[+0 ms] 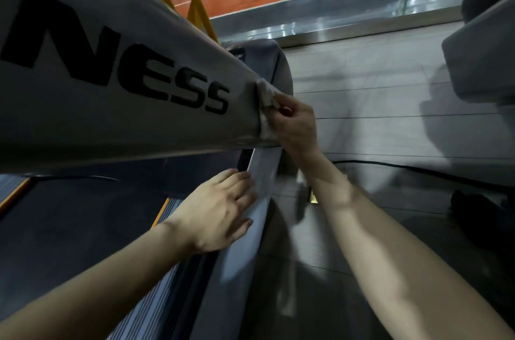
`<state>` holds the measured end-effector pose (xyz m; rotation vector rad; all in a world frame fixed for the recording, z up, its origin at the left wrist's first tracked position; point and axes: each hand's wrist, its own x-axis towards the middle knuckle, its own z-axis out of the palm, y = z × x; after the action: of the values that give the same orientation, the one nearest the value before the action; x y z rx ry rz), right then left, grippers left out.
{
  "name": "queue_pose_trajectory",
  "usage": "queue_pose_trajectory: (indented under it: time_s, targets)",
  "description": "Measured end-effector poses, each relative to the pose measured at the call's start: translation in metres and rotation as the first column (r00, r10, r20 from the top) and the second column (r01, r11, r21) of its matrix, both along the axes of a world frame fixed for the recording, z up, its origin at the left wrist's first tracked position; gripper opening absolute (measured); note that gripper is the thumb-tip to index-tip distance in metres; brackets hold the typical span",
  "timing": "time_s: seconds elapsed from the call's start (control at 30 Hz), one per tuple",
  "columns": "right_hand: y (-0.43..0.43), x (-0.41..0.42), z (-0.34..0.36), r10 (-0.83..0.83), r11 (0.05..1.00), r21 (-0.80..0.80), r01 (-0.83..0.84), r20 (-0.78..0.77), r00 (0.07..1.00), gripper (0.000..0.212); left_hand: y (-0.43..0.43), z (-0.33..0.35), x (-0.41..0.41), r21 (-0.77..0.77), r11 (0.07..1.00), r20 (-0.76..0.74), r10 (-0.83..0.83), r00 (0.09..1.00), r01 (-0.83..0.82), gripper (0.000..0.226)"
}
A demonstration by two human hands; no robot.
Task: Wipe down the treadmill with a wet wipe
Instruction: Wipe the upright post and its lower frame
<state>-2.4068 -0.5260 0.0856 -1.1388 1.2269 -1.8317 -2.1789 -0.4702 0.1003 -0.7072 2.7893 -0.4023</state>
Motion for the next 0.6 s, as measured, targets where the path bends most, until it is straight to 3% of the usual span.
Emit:
queue_pose_trajectory:
  time_s: [0.07, 0.13, 0.23, 0.3, 0.37, 0.47, 0.53, 0.6]
  targets:
    - [-0.008, -0.004, -0.022, -0.085, 0.961, 0.249, 0.123, -0.159, 0.984, 0.025, -0.003, -0.01, 0.01, 0.071, 0.997, -0.054, 0.019, 0.998, -0.015, 0.049]
    - [-0.009, -0.007, -0.03, -0.094, 0.914, 0.374, 0.155, -0.175, 0.98, 0.031, -0.007, -0.014, 0.016, 0.149, 0.989, -0.144, 0.018, 0.989, 0.004, 0.038]
    - [0.0, 0.006, -0.018, -0.099, 0.991, 0.091, 0.102, -0.034, 0.995, 0.026, -0.012, -0.016, 0.016, 0.206, 0.978, -0.212, 0.024, 0.977, 0.02, 0.034]
    - [0.019, 0.025, -0.021, -0.08, 0.993, -0.093, 0.076, -0.036, 0.996, 0.026, -0.015, -0.017, 0.016, 0.234, 0.972, -0.22, 0.029, 0.975, 0.023, 0.036]
    - [0.026, 0.036, -0.042, -0.189, 0.982, 0.001, 0.19, -0.071, 0.979, 0.021, -0.015, -0.018, 0.017, 0.253, 0.967, -0.234, 0.034, 0.972, 0.027, 0.036]
    - [0.021, 0.029, -0.062, -0.259, 0.904, 0.341, 0.259, -0.048, 0.965, 0.021, -0.014, -0.019, 0.017, 0.257, 0.966, -0.263, 0.032, 0.964, 0.038, 0.036]
    - [0.033, 0.039, -0.048, -0.262, 0.938, 0.238, 0.251, 0.014, 0.965, 0.019, -0.015, -0.019, 0.017, 0.27, 0.962, -0.279, 0.041, 0.959, 0.038, 0.035]
    - [0.045, 0.053, -0.026, -0.184, 0.981, -0.046, 0.189, 0.083, 0.979, 0.021, -0.016, -0.02, 0.017, 0.268, 0.963, -0.295, 0.047, 0.954, 0.035, 0.035]
